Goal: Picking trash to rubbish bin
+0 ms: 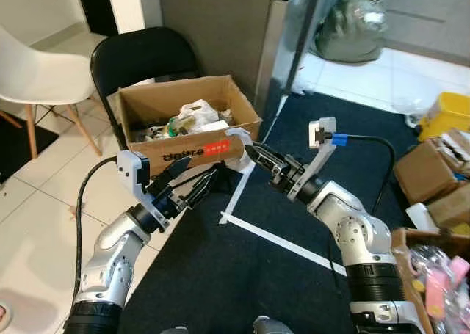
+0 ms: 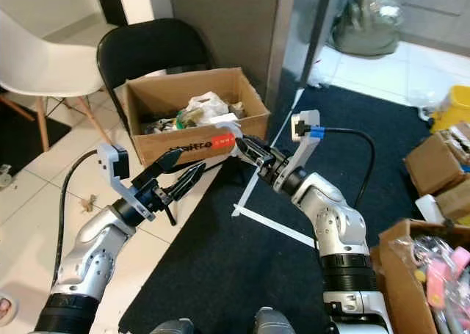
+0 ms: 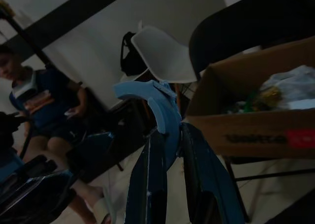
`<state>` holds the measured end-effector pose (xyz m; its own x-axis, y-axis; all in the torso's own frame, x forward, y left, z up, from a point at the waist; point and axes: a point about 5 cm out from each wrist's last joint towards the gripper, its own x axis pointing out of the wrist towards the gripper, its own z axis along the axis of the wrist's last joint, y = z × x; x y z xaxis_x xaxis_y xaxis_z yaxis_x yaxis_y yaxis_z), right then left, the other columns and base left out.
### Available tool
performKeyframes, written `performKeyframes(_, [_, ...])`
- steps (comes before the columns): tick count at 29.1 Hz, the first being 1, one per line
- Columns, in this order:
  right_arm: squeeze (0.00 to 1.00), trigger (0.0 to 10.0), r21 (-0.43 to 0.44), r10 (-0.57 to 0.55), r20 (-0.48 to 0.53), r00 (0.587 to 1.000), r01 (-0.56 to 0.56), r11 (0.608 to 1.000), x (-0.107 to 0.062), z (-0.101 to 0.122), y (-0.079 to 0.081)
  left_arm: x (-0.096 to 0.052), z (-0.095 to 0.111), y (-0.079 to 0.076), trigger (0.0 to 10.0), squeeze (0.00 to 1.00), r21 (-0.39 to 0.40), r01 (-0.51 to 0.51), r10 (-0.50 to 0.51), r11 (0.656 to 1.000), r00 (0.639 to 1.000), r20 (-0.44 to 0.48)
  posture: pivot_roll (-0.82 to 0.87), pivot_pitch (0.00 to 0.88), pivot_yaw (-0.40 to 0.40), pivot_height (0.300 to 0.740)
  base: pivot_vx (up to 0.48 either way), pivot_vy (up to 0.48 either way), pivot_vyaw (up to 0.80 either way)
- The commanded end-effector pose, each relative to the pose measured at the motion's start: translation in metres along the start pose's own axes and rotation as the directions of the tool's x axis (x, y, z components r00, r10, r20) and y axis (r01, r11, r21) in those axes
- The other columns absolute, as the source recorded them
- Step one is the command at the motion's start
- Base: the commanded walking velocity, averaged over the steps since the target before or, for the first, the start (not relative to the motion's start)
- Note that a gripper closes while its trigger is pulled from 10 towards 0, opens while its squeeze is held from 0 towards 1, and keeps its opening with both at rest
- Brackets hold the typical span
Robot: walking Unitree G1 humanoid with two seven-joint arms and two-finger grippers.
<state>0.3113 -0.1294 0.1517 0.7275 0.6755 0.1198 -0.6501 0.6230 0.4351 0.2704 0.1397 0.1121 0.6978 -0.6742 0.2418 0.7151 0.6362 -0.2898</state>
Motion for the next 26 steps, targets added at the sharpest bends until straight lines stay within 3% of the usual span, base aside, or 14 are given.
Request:
performKeyframes(1, [0.00,10.0,-0.006,0.001,0.001,1.000,-0.001,1.000,-0.0003,0.0020,0.0001,0.0000,-0.0004,-0.0002,10.0,0.00,0.010,0.002,-0.002,1.000,1.000,-0.008,0.01,0.000,-0.005,0.740,0.292,0.000,0.00])
performKeyframes(19, [0.00,10.0,-0.026,0.004,-0.011,1.000,-0.005,1.000,-0.0003,0.0016,0.0008,0.0001,-0.0002,-0.0001,10.0,0.00,0.012,0.005,-0.005,1.000,1.000,-0.007,0.01,0.000,-0.005,0.740,0.294,0.000,0.00])
performKeyframes(23, [0.00,10.0,-0.030,0.004,-0.014,1.000,-0.005,1.000,-0.0003,0.0012,0.0009,0.0001,-0.0002,-0.0002,10.0,0.00,0.012,0.005,-0.005,1.000,1.000,-0.007,0.01,0.000,-0.005,0.740,0.296,0.000,0.76])
performKeyframes(26, [0.00,10.0,-0.021,0.003,-0.009,1.000,-0.003,1.000,-0.0004,0.0011,0.0008,0.0001,-0.0002,-0.0003,10.0,0.00,0.012,0.005,-0.005,1.000,1.000,-0.007,0.01,0.000,-0.005,0.740,0.298,0.000,0.00])
